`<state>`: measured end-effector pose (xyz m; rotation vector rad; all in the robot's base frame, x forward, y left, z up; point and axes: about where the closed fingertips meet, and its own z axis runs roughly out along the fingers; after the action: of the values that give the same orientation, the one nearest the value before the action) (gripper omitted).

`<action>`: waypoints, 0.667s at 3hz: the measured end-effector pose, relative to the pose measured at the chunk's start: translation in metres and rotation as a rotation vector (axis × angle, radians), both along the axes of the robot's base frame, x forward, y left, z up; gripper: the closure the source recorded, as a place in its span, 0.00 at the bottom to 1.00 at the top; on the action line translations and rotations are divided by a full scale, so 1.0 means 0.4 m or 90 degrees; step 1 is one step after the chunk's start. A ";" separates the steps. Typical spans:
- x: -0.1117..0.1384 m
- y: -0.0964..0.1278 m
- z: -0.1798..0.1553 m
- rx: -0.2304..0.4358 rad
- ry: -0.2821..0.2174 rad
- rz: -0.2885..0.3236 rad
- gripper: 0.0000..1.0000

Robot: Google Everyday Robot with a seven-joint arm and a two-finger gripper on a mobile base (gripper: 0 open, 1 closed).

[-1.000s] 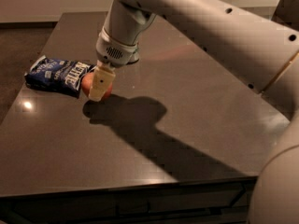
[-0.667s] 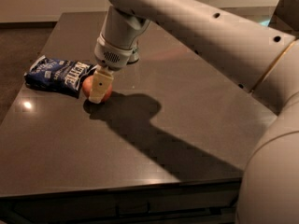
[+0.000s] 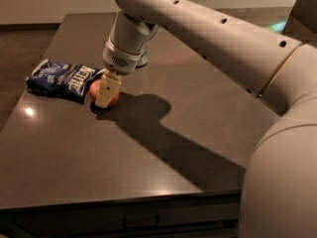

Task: Move apple near blue chip bag

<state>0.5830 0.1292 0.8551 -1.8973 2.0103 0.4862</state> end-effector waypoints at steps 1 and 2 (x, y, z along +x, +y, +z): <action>-0.002 0.003 -0.003 -0.001 0.001 0.002 0.36; -0.003 0.006 -0.006 -0.001 0.002 0.003 0.13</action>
Offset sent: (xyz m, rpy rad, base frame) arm -0.0005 0.0010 -0.0010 -0.0009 0.0014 0.0020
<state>0.5818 0.1315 0.8527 -1.9041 2.0097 0.4891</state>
